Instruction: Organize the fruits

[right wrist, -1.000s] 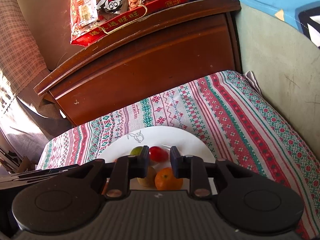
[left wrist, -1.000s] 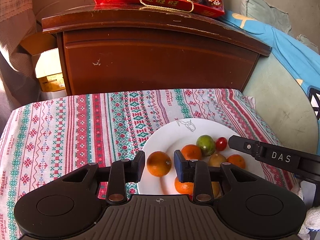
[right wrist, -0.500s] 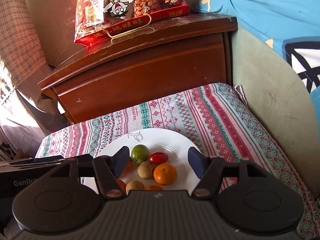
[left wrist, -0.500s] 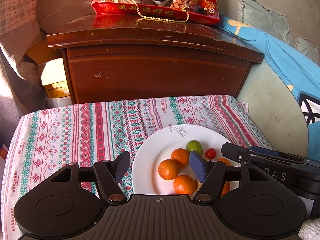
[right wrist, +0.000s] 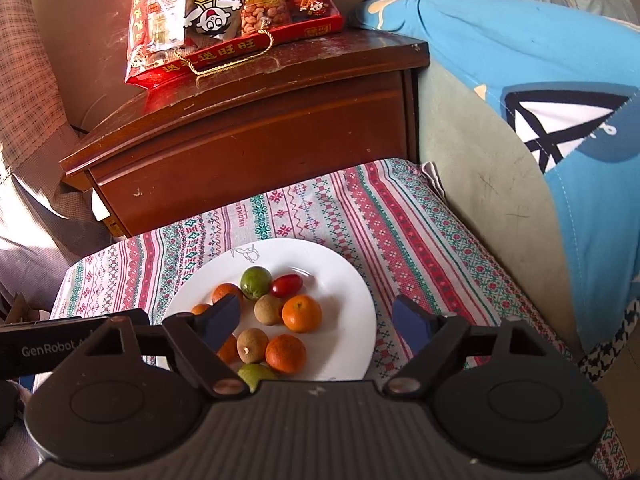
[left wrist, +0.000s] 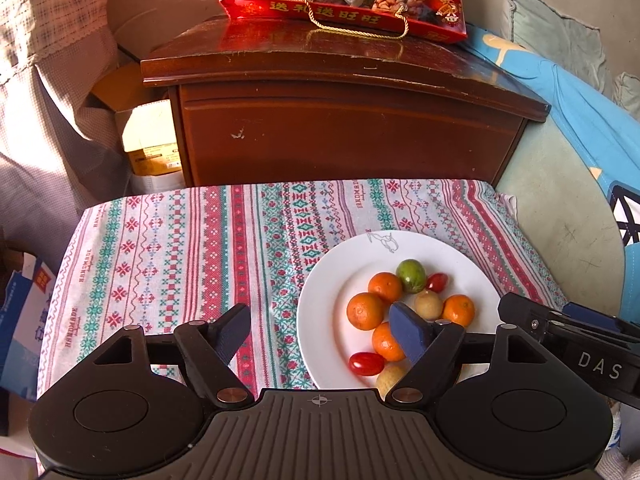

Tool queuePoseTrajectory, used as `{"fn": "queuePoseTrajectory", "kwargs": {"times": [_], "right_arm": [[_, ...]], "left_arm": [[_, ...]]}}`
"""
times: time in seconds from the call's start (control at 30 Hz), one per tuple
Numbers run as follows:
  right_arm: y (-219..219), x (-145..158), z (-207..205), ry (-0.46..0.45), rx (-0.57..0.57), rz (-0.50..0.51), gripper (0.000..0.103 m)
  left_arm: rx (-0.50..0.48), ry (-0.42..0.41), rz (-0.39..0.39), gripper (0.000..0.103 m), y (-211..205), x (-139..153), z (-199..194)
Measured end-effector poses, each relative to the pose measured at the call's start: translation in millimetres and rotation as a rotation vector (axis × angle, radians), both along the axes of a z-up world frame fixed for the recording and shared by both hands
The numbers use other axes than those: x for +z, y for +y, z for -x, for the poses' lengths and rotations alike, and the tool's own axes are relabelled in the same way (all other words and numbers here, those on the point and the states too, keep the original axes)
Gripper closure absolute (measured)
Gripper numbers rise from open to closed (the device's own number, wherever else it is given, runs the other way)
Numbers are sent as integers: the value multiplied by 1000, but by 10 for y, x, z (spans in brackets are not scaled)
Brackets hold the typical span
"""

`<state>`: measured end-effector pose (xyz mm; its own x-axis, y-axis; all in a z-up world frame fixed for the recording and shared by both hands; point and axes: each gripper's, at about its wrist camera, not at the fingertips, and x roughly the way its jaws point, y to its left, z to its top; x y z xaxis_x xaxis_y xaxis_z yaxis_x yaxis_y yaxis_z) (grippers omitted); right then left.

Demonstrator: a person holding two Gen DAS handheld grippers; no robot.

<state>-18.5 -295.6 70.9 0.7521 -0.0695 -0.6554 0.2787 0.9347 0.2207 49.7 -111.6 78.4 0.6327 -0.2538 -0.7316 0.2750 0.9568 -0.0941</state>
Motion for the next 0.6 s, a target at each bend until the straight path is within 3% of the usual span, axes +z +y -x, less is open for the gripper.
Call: {"fn": "queuePoseTrajectory", "kwargs": {"times": [0.17, 0.6], "right_arm": [[20, -18, 68, 57, -25, 4, 13], [101, -120, -33, 164, -17, 54, 9]], "left_arm": [[-1, 17, -22, 23, 5, -26, 66], [51, 94, -97, 22, 39, -124, 83]]}}
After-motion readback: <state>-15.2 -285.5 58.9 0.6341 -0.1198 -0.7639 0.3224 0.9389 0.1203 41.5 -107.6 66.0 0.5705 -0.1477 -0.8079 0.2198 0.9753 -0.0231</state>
